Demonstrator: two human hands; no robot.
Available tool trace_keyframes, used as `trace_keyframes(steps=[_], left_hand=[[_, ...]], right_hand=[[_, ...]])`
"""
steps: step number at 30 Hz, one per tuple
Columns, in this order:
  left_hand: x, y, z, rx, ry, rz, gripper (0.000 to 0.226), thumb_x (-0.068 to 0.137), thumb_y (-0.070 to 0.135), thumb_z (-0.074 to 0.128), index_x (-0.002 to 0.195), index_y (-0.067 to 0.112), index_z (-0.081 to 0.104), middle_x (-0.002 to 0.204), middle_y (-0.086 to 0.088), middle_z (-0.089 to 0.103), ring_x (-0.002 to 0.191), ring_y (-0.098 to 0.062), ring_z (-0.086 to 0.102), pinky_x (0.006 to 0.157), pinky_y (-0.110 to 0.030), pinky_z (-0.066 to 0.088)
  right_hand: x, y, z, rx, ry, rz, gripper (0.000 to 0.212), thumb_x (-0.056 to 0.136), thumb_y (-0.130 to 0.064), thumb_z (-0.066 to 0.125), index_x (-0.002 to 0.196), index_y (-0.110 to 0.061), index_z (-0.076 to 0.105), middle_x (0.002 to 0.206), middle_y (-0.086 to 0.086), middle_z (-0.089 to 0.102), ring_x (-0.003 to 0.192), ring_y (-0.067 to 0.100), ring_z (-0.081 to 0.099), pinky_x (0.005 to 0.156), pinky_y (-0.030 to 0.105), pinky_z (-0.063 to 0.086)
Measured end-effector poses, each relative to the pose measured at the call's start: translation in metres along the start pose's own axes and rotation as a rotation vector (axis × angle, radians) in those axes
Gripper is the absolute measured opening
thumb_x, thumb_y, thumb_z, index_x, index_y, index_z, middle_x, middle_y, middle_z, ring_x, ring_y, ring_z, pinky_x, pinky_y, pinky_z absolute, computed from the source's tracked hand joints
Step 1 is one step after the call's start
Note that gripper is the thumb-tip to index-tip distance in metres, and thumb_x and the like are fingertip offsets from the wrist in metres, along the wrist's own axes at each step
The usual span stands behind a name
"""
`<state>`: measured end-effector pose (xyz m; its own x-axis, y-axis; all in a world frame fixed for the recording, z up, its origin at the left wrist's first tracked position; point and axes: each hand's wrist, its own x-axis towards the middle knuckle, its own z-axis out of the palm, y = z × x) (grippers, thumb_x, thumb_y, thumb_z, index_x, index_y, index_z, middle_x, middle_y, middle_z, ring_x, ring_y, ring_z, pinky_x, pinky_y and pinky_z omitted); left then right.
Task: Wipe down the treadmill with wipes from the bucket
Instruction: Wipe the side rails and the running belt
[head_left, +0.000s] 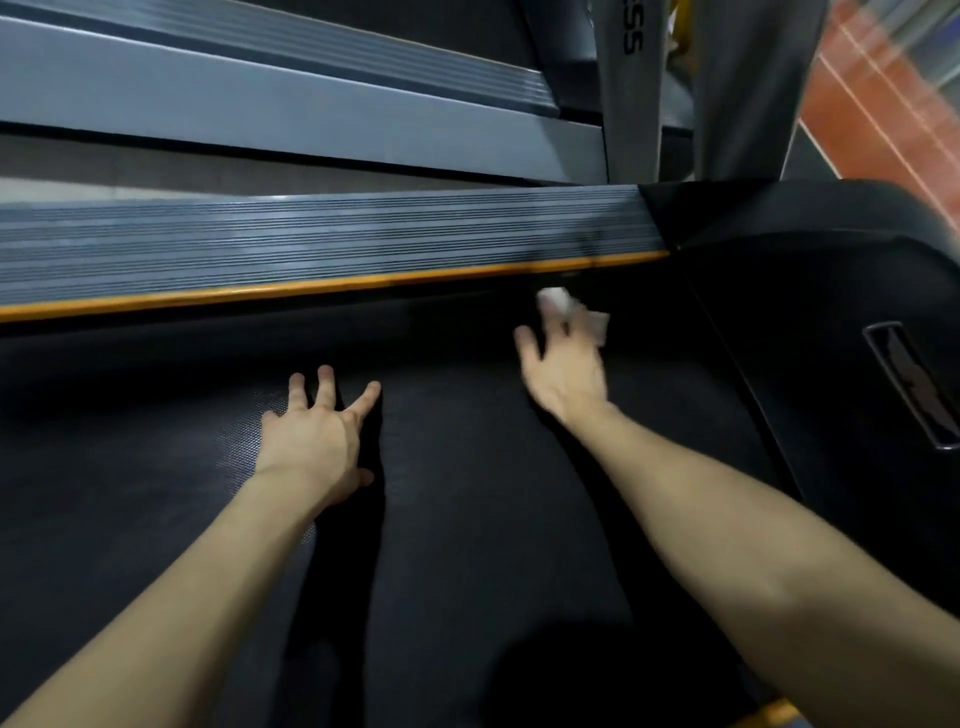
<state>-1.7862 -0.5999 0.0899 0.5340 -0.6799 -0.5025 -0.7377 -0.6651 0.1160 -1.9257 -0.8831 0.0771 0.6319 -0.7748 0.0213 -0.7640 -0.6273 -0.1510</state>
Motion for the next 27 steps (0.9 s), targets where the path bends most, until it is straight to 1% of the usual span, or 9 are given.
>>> trace_keyframes(steps=[3, 6, 9, 12, 14, 19, 21, 24, 27], left_hand=[[-0.002, 0.007, -0.008, -0.016, -0.033, -0.03, 0.121, 0.085, 0.061, 0.08, 0.169, 0.044, -0.006, 0.176, -0.018, -0.008, 0.162, -0.048, 0.001, 0.119, -0.062, 0.039], [-0.001, 0.024, -0.023, 0.004, -0.013, 0.013, 0.121, 0.08, 0.054, 0.087, 0.169, 0.032, 0.008, 0.177, -0.017, -0.002, 0.163, -0.042, 0.007, 0.118, -0.062, 0.039], [0.002, 0.054, -0.031, 0.002, 0.027, 0.155, 0.139, 0.067, 0.066, 0.091, 0.169, 0.042, -0.001, 0.178, -0.007, -0.006, 0.164, -0.038, 0.005, 0.121, -0.063, 0.035], [0.009, 0.081, -0.022, 0.045, -0.004, 0.185, 0.149, 0.062, 0.073, 0.091, 0.167, 0.046, -0.011, 0.178, -0.008, -0.014, 0.163, -0.045, -0.004, 0.122, -0.069, 0.028], [0.014, 0.086, -0.016, 0.07, -0.007, 0.167, 0.151, 0.058, 0.073, 0.092, 0.167, 0.047, -0.011, 0.178, -0.01, -0.015, 0.162, -0.048, -0.005, 0.122, -0.072, 0.027], [0.015, 0.082, -0.015, 0.066, 0.047, 0.169, 0.151, 0.055, 0.078, 0.089, 0.166, 0.05, -0.009, 0.179, -0.007, -0.011, 0.163, -0.044, -0.001, 0.122, -0.068, 0.029], [0.014, 0.08, -0.014, 0.07, 0.051, 0.182, 0.15, 0.056, 0.081, 0.087, 0.166, 0.051, -0.011, 0.179, -0.006, -0.012, 0.164, -0.043, -0.001, 0.123, -0.066, 0.028], [0.012, 0.076, -0.014, 0.045, 0.066, 0.198, 0.149, 0.056, 0.083, 0.086, 0.165, 0.052, -0.011, 0.179, -0.005, -0.013, 0.164, -0.041, -0.003, 0.124, -0.065, 0.028], [0.01, 0.076, -0.014, 0.037, 0.074, 0.2, 0.148, 0.056, 0.083, 0.085, 0.165, 0.053, -0.011, 0.179, -0.004, -0.013, 0.164, -0.04, -0.003, 0.124, -0.064, 0.027]], right_hand=[[-0.04, -0.063, 0.019, 0.002, -0.161, -0.516, 0.066, 0.107, -0.057, 0.041, 0.166, -0.03, 0.031, 0.172, 0.014, 0.026, 0.16, 0.031, 0.019, 0.13, 0.048, 0.026], [-0.032, -0.049, 0.011, -0.01, -0.126, -0.672, 0.055, 0.11, -0.045, 0.045, 0.163, -0.032, 0.037, 0.171, 0.008, 0.032, 0.16, 0.025, 0.023, 0.129, 0.04, 0.029], [0.01, 0.036, -0.01, -0.071, 0.072, -0.293, 0.052, 0.108, -0.047, 0.038, 0.159, -0.034, 0.04, 0.165, 0.007, 0.04, 0.15, 0.034, 0.038, 0.119, 0.047, 0.044], [0.05, 0.134, -0.038, -0.028, 0.079, 0.233, 0.076, 0.095, -0.071, 0.017, 0.159, -0.035, 0.036, 0.163, 0.012, 0.037, 0.145, 0.041, 0.039, 0.123, 0.051, 0.03], [0.05, 0.139, -0.039, 0.002, 0.058, 0.332, 0.092, 0.088, -0.083, 0.004, 0.159, -0.036, 0.037, 0.167, 0.01, 0.034, 0.15, 0.04, 0.033, 0.126, 0.051, 0.025], [-0.058, 0.009, -0.02, 0.066, -0.196, -0.367, 0.069, 0.105, -0.062, 0.04, 0.167, -0.035, 0.026, 0.172, 0.005, 0.028, 0.16, 0.024, 0.023, 0.129, 0.038, 0.029], [-0.063, 0.021, -0.017, -0.018, -0.237, -0.605, 0.06, 0.108, -0.052, 0.046, 0.165, -0.038, 0.031, 0.168, 0.002, 0.034, 0.158, 0.02, 0.029, 0.123, 0.033, 0.036], [-0.027, 0.081, -0.04, -0.064, -0.072, -0.177, 0.051, 0.11, -0.048, 0.042, 0.158, -0.032, 0.044, 0.162, 0.01, 0.043, 0.146, 0.035, 0.046, 0.114, 0.045, 0.048], [-0.016, 0.132, -0.067, -0.045, -0.067, 0.274, 0.054, 0.111, -0.051, 0.035, 0.162, -0.031, 0.035, 0.167, 0.015, 0.031, 0.152, 0.043, 0.032, 0.118, 0.057, 0.039]])
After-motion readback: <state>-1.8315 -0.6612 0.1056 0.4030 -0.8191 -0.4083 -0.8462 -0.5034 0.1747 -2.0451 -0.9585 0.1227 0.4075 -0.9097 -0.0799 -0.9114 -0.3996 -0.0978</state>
